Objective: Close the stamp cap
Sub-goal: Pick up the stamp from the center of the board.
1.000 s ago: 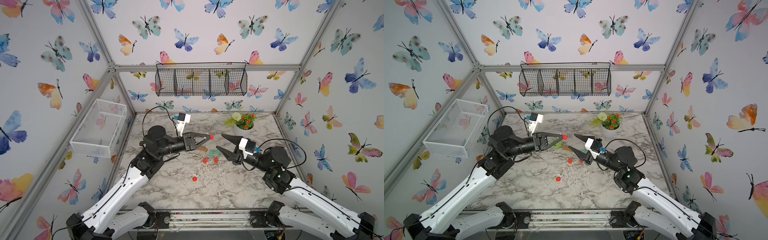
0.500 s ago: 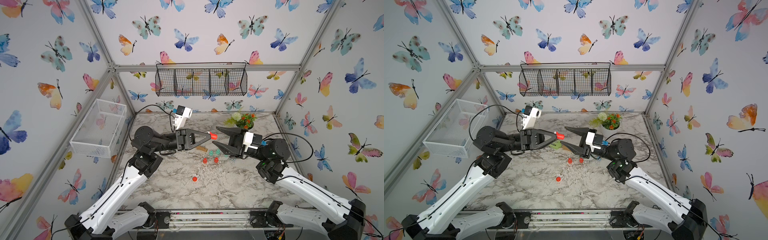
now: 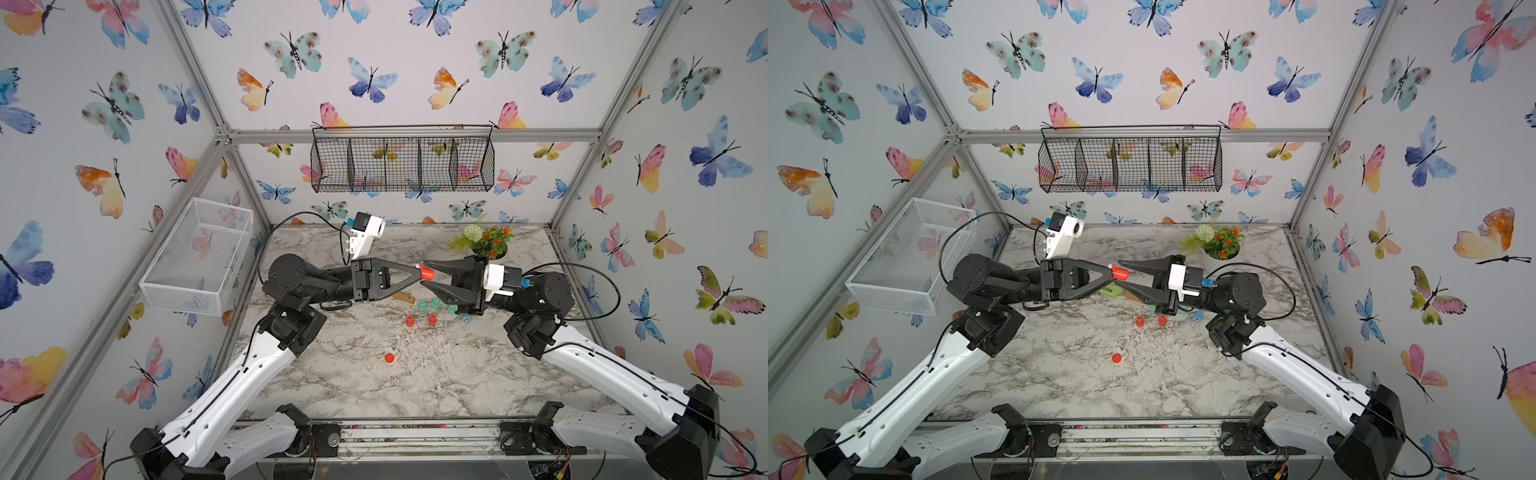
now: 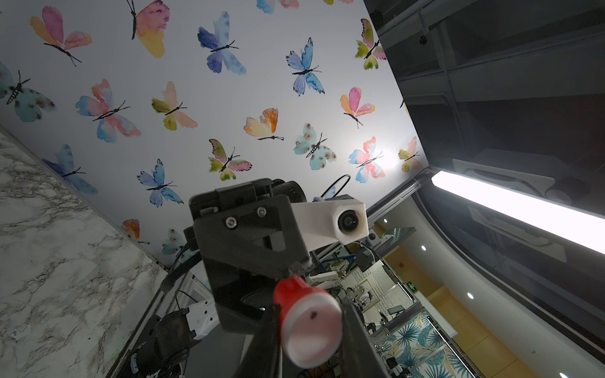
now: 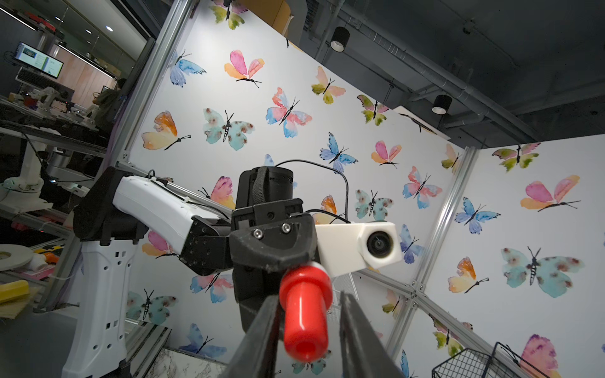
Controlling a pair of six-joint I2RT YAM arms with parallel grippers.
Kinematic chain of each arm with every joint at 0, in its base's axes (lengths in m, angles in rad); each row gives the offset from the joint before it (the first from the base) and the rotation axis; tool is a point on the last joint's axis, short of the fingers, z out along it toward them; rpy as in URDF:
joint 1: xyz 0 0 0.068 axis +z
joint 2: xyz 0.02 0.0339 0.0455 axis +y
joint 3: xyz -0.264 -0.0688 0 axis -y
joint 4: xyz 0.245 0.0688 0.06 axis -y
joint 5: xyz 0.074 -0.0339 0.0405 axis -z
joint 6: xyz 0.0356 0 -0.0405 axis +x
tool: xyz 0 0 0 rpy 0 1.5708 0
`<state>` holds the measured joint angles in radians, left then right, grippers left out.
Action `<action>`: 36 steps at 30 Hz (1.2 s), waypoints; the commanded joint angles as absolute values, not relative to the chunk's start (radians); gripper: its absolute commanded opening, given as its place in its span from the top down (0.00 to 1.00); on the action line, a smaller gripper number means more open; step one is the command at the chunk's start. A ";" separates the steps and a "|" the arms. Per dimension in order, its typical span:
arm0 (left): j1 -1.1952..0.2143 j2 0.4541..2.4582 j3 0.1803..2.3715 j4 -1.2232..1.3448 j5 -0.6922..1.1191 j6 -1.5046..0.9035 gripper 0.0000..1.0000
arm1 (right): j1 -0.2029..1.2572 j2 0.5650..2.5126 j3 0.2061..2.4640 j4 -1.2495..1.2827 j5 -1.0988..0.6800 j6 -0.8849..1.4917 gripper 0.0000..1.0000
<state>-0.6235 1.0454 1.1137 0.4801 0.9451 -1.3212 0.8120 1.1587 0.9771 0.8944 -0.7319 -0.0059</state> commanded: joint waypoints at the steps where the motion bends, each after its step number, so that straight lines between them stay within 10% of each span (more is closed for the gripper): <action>1: -0.623 1.034 1.116 0.520 0.960 -1.325 0.79 | 0.813 1.168 1.012 0.936 -0.747 0.015 0.70; 25: -0.623 1.043 1.104 0.516 0.950 -1.320 0.80 | 0.813 1.190 1.022 0.943 -0.740 0.049 0.87; 36: -0.576 1.024 1.232 0.043 0.818 -0.974 0.43 | 0.813 1.134 1.018 0.804 -0.641 0.005 0.97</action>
